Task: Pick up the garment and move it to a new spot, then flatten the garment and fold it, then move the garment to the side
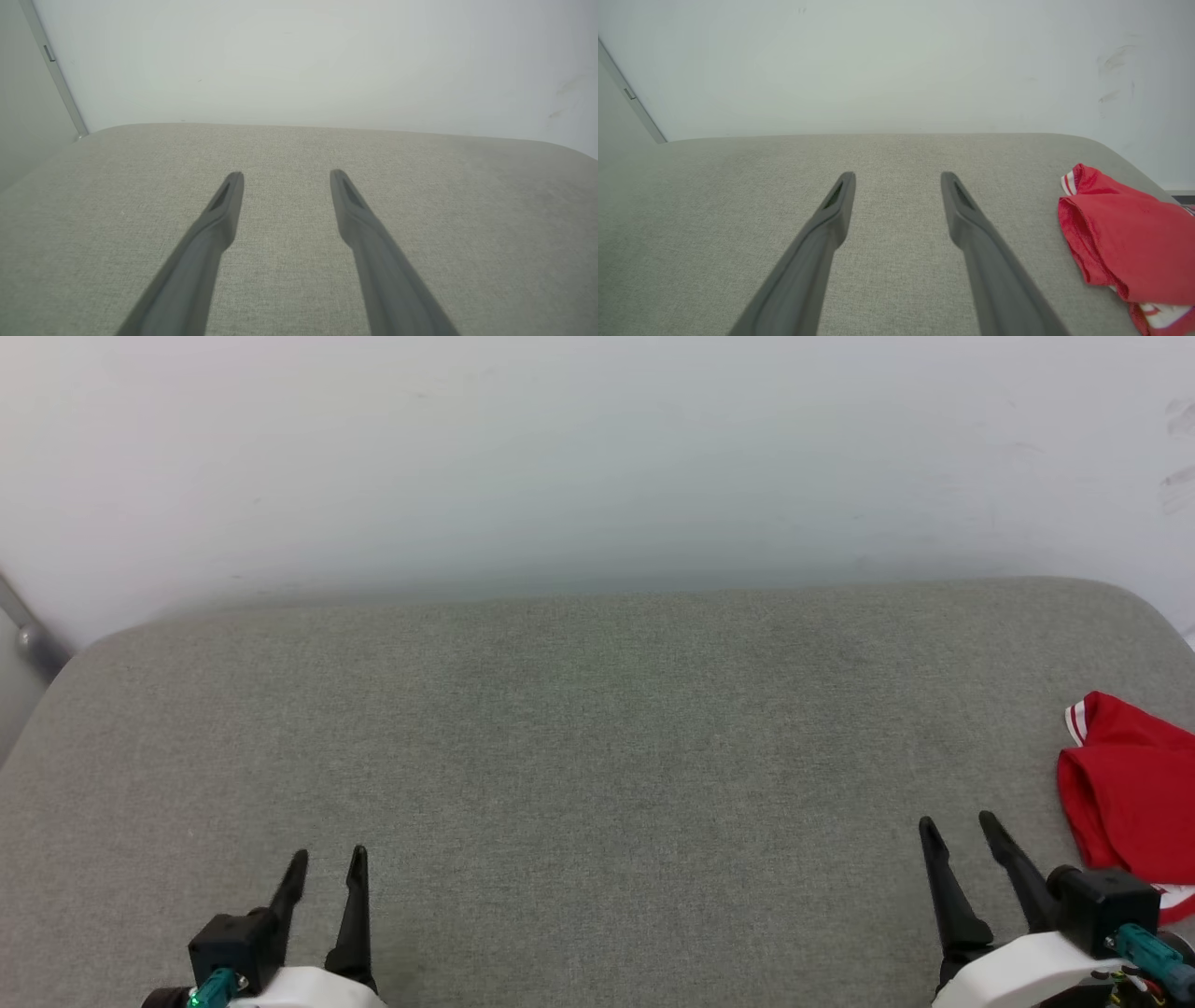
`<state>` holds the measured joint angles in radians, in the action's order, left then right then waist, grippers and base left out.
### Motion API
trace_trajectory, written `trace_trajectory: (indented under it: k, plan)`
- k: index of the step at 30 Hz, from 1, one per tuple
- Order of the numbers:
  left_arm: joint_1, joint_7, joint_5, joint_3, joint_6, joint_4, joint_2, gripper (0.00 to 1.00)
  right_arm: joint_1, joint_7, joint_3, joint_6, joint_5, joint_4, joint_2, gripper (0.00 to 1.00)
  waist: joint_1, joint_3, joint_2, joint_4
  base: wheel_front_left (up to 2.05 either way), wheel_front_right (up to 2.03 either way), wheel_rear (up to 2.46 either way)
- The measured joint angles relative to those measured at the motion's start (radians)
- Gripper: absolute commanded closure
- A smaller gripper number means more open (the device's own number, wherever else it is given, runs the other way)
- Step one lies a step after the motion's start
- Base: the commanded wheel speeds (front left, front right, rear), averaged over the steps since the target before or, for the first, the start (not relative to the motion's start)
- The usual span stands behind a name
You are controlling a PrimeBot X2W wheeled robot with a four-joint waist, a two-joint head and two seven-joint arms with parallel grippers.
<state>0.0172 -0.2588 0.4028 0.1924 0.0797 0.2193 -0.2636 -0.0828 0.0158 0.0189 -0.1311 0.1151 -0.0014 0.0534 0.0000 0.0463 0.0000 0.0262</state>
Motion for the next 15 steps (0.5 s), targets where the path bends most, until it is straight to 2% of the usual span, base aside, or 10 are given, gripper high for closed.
trace_trajectory:
  k: [4,15]
  plan:
    - [0.022,0.010,0.015,0.002,-0.001,0.030,0.019,1.00,-0.010,-0.001,-0.002,0.000,0.016,0.034,0.000,1.00,0.0001,-0.001,0.0000,0.000,0.00,0.00,0.00]
    - [0.014,0.063,0.186,-0.041,-0.029,0.033,0.047,1.00,0.000,-0.016,0.005,0.000,0.235,0.066,0.000,1.00,0.0001,-0.005,0.0000,-0.003,0.00,0.00,0.00]
